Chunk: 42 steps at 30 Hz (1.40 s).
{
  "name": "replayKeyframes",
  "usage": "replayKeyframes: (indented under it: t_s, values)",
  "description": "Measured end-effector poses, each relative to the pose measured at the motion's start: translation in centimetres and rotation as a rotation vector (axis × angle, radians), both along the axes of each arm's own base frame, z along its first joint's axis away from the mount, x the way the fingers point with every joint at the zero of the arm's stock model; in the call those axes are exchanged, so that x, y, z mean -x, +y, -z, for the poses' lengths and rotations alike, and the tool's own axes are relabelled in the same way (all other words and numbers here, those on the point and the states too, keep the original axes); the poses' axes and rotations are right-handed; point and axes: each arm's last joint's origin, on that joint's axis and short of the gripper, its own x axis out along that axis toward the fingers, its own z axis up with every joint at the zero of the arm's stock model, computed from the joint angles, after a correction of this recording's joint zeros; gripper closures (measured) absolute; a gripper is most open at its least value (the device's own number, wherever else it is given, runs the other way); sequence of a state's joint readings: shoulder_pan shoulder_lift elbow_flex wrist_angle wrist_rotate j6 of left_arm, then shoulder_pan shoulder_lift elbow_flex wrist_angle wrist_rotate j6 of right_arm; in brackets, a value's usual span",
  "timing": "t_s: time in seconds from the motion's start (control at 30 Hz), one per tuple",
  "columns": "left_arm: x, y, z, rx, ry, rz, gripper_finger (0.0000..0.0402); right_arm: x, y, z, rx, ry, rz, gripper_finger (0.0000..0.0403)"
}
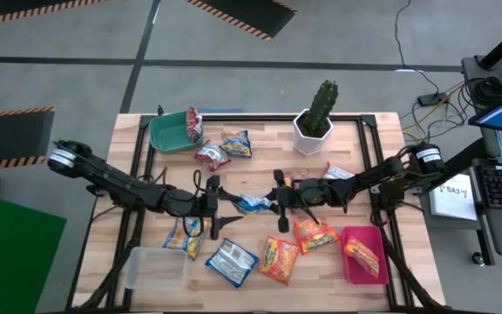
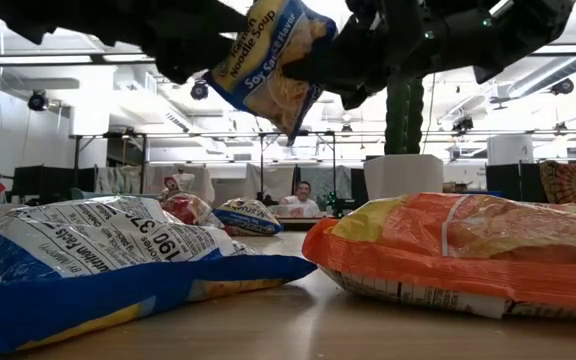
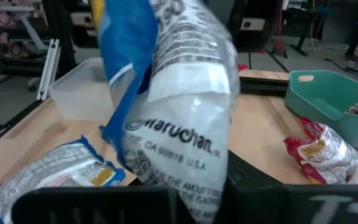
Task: Sort Maruchan noodles
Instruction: Put the middle left blue noodle pack into the transparent bin
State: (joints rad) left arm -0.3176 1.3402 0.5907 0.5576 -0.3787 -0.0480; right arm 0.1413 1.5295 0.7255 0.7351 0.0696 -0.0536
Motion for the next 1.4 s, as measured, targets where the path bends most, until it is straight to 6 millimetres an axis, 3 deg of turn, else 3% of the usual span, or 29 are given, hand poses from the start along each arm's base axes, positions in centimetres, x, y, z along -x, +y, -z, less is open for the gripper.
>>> replayKeyframes:
  t_s: [0.43,0.97,1.13,1.4]
  values:
    - [-0.88,-0.07,0.12,-0.030,0.006,-0.072,0.0173,-0.16,0.04,0.12,0.011,0.000,-0.020,0.0376]
    - [-0.90,-0.07,0.25,-0.017,0.010,-0.075,0.0323,-0.16,0.07,0.13,0.037,0.002,-0.023,0.0370]
    - [-0.90,-0.07,0.25,-0.017,0.009,-0.075,0.0344,-0.16,0.07,0.10,0.040,-0.002,-0.024,0.0339]
    - [-0.60,-0.49,0.11,-0.016,0.015,-0.056,0.0364,-0.06,0.07,-0.24,-0.001,-0.005,-0.019,0.0247]
